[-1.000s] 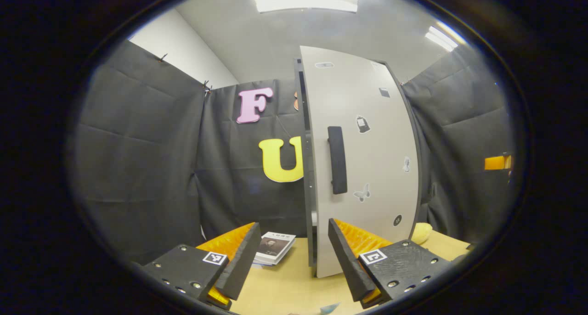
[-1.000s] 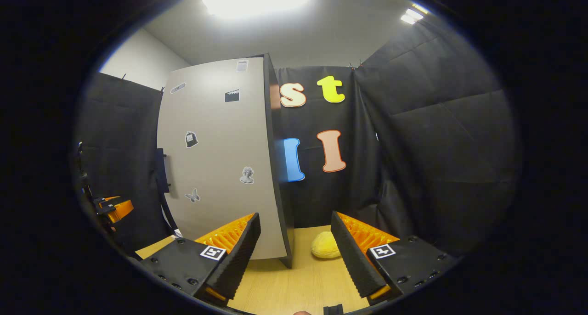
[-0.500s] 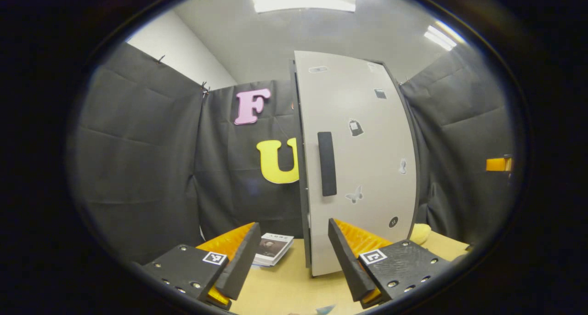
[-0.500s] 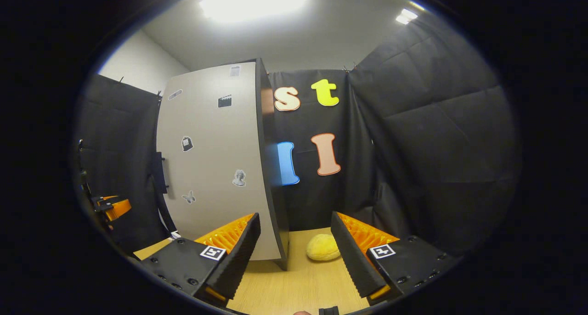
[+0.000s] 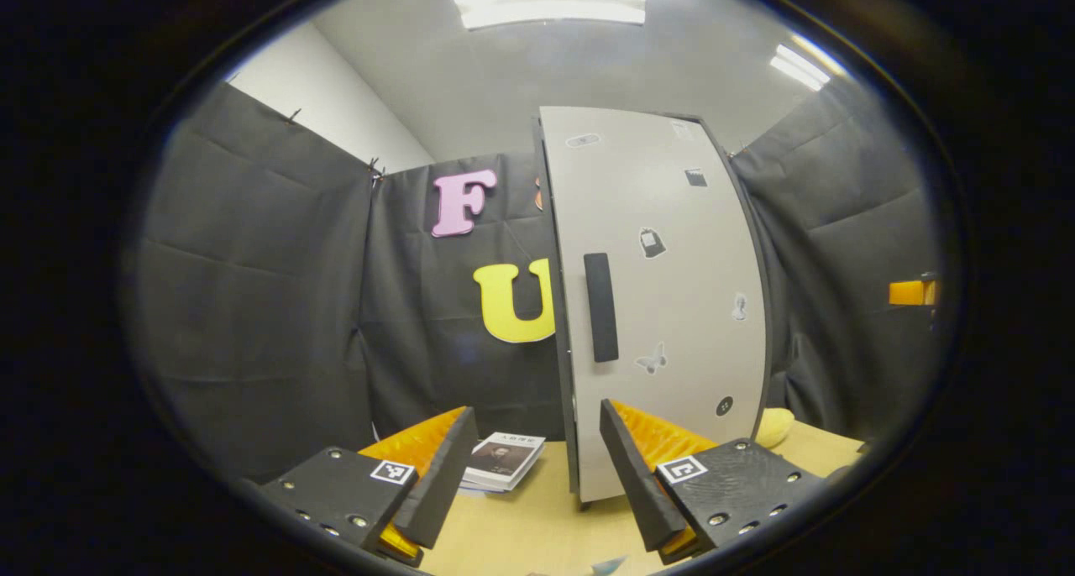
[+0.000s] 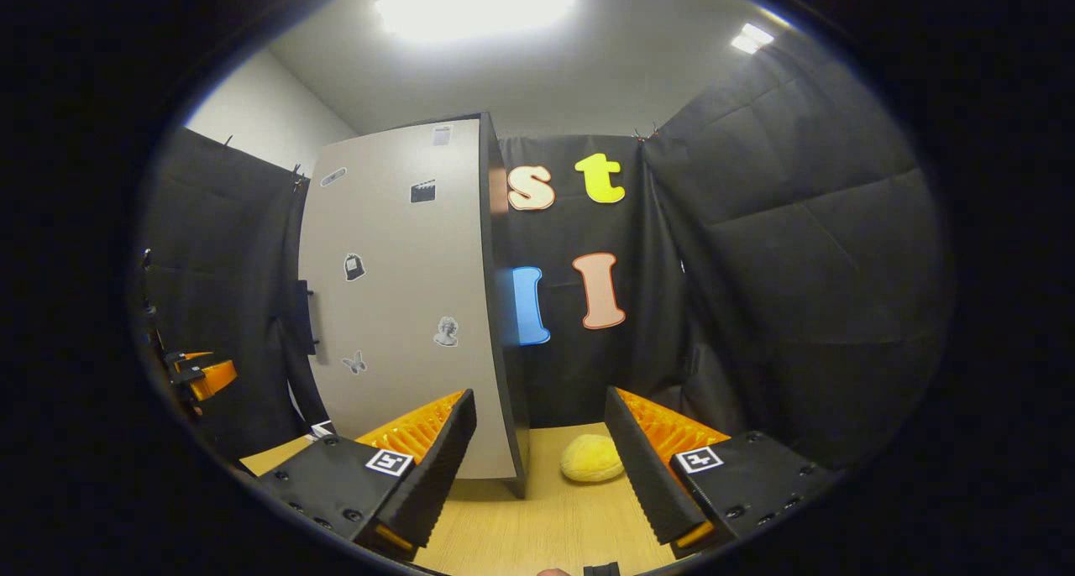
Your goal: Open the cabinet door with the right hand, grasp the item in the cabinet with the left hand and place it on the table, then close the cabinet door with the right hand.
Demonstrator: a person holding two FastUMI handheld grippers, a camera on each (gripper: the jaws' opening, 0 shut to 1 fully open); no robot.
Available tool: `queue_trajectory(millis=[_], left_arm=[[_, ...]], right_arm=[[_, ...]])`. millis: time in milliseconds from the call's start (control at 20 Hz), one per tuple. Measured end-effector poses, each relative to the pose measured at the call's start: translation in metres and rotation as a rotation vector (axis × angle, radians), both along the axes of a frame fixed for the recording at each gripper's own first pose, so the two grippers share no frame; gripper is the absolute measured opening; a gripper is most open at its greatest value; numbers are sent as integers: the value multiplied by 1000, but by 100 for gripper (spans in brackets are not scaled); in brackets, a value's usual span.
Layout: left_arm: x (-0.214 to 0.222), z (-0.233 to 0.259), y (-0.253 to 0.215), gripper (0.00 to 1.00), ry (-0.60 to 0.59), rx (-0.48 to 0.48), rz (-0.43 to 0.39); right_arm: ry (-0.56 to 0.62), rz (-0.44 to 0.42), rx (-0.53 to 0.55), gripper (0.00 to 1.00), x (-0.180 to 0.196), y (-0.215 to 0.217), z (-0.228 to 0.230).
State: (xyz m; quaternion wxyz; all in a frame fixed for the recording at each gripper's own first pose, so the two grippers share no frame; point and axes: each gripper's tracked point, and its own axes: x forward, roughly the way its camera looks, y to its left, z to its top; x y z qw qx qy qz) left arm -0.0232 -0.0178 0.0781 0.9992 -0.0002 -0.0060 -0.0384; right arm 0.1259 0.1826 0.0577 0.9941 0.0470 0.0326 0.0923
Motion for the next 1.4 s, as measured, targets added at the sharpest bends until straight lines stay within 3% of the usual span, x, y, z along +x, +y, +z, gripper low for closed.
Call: queue_trajectory(millis=[1400], left_arm=[[0,-4,24,89,-19,-23,7]], right_arm=[[-23,-11,-33,97,-15,14,16]])
